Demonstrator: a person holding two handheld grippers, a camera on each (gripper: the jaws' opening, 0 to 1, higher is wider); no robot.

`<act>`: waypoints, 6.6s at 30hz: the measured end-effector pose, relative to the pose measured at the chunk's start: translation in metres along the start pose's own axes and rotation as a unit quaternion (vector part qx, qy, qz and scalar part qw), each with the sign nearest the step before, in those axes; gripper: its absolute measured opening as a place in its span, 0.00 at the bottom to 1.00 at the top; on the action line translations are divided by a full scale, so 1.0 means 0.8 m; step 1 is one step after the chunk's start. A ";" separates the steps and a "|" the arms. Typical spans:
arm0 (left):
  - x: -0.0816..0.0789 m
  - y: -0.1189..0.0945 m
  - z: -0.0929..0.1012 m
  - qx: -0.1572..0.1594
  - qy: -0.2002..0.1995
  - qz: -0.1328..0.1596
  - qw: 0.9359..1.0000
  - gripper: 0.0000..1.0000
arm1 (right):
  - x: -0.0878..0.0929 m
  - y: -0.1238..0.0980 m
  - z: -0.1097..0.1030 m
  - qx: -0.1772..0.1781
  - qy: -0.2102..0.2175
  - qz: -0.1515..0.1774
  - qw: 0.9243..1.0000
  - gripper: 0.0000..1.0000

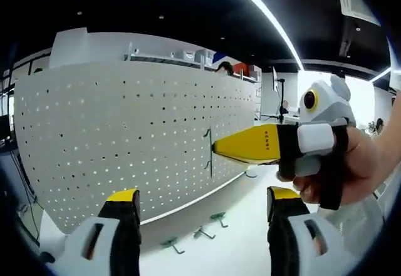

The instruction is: Insert the hook assembly into the mounting plate slot until the hook locks in place.

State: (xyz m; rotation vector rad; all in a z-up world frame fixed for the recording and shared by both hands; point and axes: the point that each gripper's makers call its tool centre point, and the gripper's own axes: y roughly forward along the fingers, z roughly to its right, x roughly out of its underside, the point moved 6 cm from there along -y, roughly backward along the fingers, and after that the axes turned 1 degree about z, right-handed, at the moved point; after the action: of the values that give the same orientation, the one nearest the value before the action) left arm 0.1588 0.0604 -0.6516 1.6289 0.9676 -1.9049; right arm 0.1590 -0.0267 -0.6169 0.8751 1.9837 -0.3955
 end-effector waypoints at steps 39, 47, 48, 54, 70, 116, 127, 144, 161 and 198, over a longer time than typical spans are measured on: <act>0.007 -0.003 -0.005 -0.005 -0.019 -0.003 1.000 0.84 | -0.034 0.009 0.006 0.076 -0.235 -0.049 0.968 0.00; 0.012 -0.006 -0.008 -0.009 -0.027 -0.005 1.000 0.82 | -0.055 0.018 0.023 0.106 -0.225 -0.031 0.968 0.00; 0.013 -0.007 -0.008 -0.010 -0.025 -0.005 1.000 0.82 | -0.058 0.020 0.024 0.109 -0.225 -0.028 0.968 0.00; 0.015 -0.007 -0.009 -0.011 -0.027 -0.005 1.000 0.82 | -0.073 0.029 0.032 0.127 -0.224 -0.017 0.966 0.00; 0.021 -0.007 -0.010 -0.007 -0.035 -0.001 0.999 0.81 | -0.114 0.053 0.052 0.164 -0.219 0.022 0.962 0.00; 0.035 -0.018 -0.037 -0.017 -0.063 -0.009 0.998 0.79 | -0.142 0.121 0.081 0.199 -0.242 0.068 0.947 0.00; 0.037 -0.020 -0.034 -0.015 -0.060 -0.015 0.998 0.78 | -0.138 0.126 0.080 0.216 -0.249 0.072 0.941 0.00; 0.033 -0.034 -0.033 -0.021 -0.062 -0.007 0.998 0.78 | -0.128 0.137 0.073 0.314 -0.282 0.101 0.901 0.01; 0.034 -0.036 -0.030 -0.023 -0.062 -0.006 0.998 0.78 | -0.126 0.135 0.072 0.310 -0.283 0.093 0.903 0.03; 0.030 -0.034 -0.026 -0.034 -0.052 -0.007 0.998 0.78 | -0.108 0.132 0.057 0.184 -0.277 0.063 0.941 0.54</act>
State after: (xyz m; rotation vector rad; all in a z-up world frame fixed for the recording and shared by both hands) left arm 0.1483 0.0961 -0.6700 1.4735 0.9909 -1.9239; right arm 0.2916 -0.0161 -0.5626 0.9830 1.3458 -0.8553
